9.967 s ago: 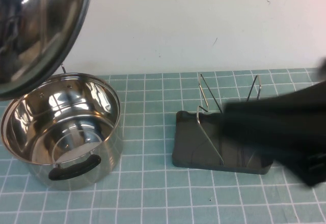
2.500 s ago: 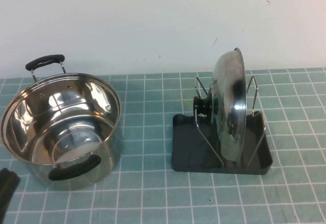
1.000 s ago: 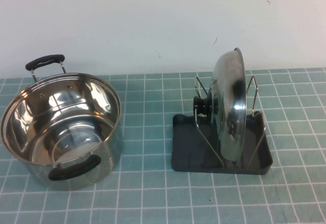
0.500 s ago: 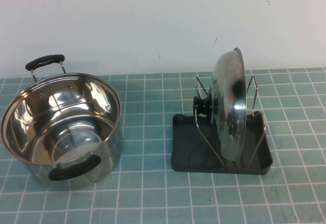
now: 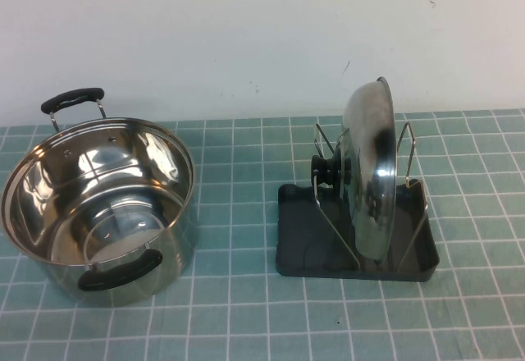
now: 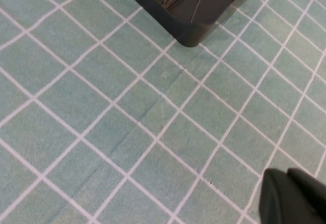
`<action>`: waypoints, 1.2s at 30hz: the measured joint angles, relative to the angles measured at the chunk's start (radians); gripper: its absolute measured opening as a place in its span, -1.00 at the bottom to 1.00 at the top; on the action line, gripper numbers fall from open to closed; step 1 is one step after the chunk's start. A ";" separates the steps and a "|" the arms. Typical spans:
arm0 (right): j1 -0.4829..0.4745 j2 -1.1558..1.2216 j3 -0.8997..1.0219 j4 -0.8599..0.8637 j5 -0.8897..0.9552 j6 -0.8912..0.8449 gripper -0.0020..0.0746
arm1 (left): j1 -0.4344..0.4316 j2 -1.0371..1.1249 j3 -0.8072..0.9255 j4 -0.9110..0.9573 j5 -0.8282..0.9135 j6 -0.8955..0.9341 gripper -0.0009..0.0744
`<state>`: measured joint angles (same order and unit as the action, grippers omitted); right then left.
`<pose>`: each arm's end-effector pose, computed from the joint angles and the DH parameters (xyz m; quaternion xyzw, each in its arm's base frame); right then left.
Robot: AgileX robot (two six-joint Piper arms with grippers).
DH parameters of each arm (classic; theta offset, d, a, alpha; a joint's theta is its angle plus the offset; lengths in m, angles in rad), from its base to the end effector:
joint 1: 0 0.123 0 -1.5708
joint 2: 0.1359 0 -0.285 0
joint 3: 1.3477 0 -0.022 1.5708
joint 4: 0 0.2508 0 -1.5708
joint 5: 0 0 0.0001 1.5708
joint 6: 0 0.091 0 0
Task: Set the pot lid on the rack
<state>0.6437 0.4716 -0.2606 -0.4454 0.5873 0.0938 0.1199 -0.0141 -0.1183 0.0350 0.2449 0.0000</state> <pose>0.0827 0.0349 0.2220 -0.3525 0.8218 -0.0287 0.4468 0.0476 0.0065 0.2313 -0.0337 0.7152 0.0567 0.6959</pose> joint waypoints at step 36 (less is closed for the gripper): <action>0.000 0.000 0.000 0.000 0.000 0.000 -0.95 | -0.034 0.000 0.136 -0.047 0.060 -0.195 -0.98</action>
<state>0.6437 0.4716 -0.2606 -0.4454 0.5873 0.0938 0.0856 -0.0141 0.0182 -0.0121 0.3047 -0.1948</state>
